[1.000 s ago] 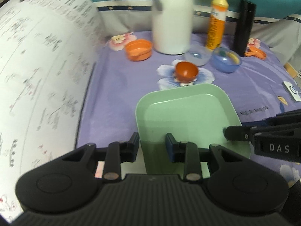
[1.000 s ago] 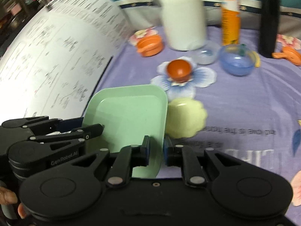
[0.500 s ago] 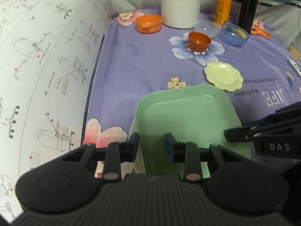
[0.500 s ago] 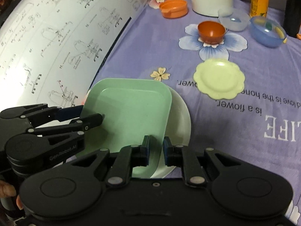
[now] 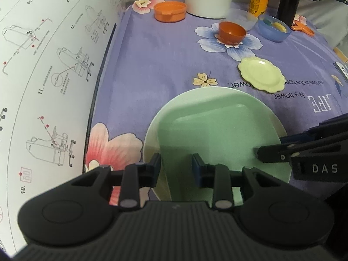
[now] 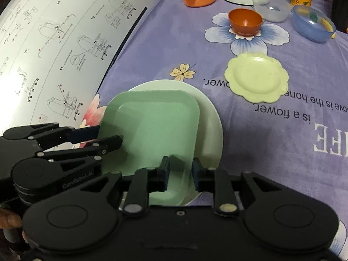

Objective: Organize plates and bowls
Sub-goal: 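Lower the green plate onto the white plate and open the right gripper, then grasp the pale yellow flower-shaped plate rim with the right gripper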

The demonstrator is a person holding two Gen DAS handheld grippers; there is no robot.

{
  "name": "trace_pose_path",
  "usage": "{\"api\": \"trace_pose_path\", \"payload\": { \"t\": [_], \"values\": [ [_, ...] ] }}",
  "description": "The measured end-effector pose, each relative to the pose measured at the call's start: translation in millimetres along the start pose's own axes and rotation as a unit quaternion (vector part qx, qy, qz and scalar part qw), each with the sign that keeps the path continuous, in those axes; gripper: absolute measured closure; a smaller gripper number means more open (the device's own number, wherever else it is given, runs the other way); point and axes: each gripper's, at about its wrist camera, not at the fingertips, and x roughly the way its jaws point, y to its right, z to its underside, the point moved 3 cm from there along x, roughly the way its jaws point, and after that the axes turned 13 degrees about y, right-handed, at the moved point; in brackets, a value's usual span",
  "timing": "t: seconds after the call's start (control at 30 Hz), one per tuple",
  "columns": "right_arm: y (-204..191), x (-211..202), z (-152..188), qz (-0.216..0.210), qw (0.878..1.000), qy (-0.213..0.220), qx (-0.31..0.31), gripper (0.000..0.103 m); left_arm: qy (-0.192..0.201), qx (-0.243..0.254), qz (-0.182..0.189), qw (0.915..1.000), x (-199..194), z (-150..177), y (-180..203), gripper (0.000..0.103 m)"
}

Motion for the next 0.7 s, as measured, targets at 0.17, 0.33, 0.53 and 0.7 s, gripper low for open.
{"api": "trace_pose_path", "payload": {
  "t": [0.17,0.33,0.53,0.7],
  "values": [
    [2.7,-4.1,-7.2,-0.004,1.0,0.015,0.01,0.032,0.033,-0.002,-0.024,0.9992,-12.6,-9.3,-4.2,0.029],
    [10.9,-19.9,-21.0,0.007,0.999,0.046,0.019,0.0,0.05,-0.049,-0.032,0.9971,-20.9,-18.1,-21.7,0.0],
    [22.7,-30.2,-24.7,0.011,0.998,0.062,0.026,0.0,0.053,-0.083,-0.032,0.9946,-21.8,-23.0,-28.1,0.0],
    [39.5,-32.9,-22.3,0.02,0.997,0.067,0.043,0.0,0.056,-0.089,-0.035,0.9939,-18.6,-27.5,-22.6,0.0]
  ]
}}
